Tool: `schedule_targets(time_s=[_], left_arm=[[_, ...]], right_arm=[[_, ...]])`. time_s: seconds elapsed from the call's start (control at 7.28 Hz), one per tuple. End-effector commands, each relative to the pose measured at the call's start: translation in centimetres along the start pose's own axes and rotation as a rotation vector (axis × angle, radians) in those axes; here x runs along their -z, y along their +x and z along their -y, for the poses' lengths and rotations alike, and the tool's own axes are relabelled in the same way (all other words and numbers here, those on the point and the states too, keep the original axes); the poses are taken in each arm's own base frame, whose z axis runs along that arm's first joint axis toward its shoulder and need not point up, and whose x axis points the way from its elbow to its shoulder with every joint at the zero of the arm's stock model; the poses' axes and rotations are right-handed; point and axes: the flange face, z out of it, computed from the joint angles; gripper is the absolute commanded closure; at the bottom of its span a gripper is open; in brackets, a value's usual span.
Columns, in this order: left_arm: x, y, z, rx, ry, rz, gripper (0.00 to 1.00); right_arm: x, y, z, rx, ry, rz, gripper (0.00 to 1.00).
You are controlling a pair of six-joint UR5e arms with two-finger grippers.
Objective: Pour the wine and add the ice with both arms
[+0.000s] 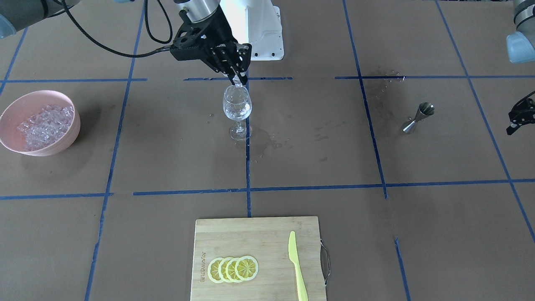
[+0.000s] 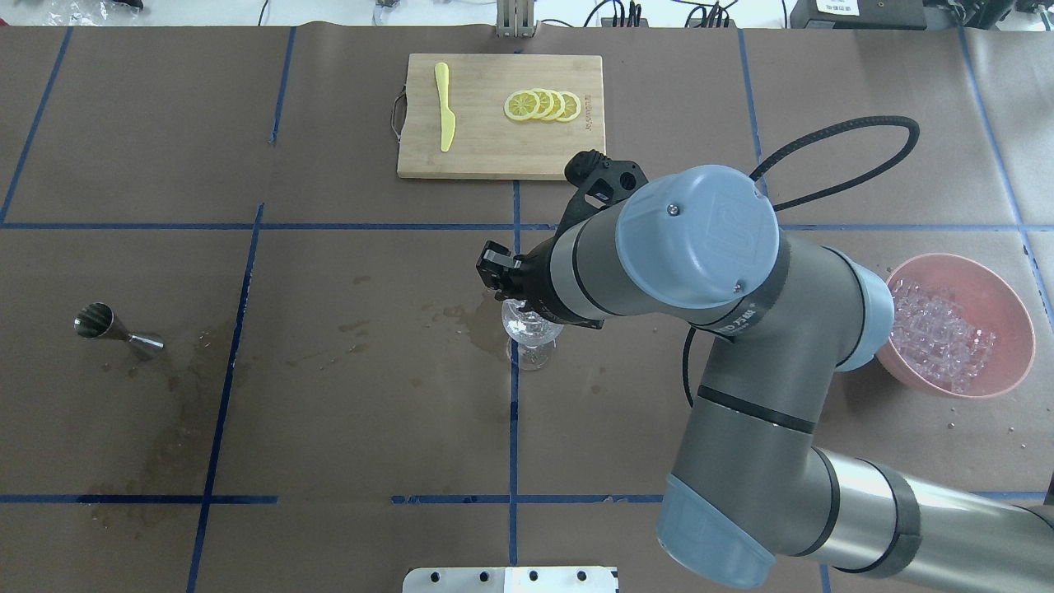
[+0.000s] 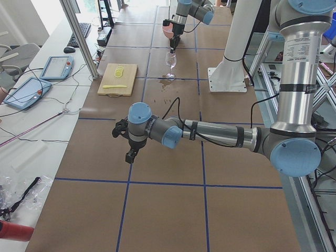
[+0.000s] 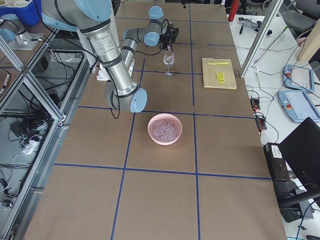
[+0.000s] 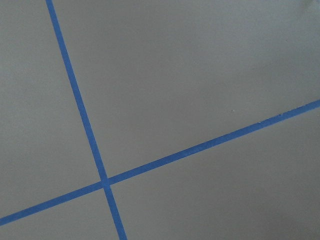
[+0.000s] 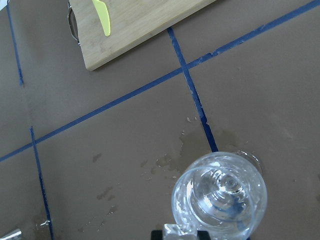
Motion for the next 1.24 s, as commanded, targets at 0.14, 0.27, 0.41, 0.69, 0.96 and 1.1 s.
schedule_targets(time_s=[0.14, 0.27, 0.41, 0.69, 0.96, 1.1], left_arm=[[1.8, -2.1, -0.9, -0.016, -0.008, 0.018, 0.0], [1.8, -2.1, -1.0, -0.014, -0.008, 0.017, 0.0], [1.9, -2.1, -0.9, -0.013, -0.007, 0.017, 0.0], [1.9, -2.1, -0.9, -0.007, -0.007, 0.017, 0.0], [1.5, -2.4, -1.9, -0.01, -0.013, 0.017, 0.0], [1.5, -2.5, -2.0, -0.014, -0.014, 0.024, 0.0]], right_arm=[[0.0, 0.6, 0.3, -0.014, 0.023, -0.077, 1.0], [0.2, 0.8, 0.2, -0.015, 0.024, -0.085, 1.0], [-0.2, 1.0, 0.4, -0.017, 0.027, -0.094, 0.56], [0.0, 1.0, 0.6, -0.014, 0.05, -0.092, 0.0], [3.4, 5.5, 4.7, -0.031, 0.053, -0.107, 0.0], [5.3, 8.6, 7.9, 0.04, 0.037, -0.133, 0.0]])
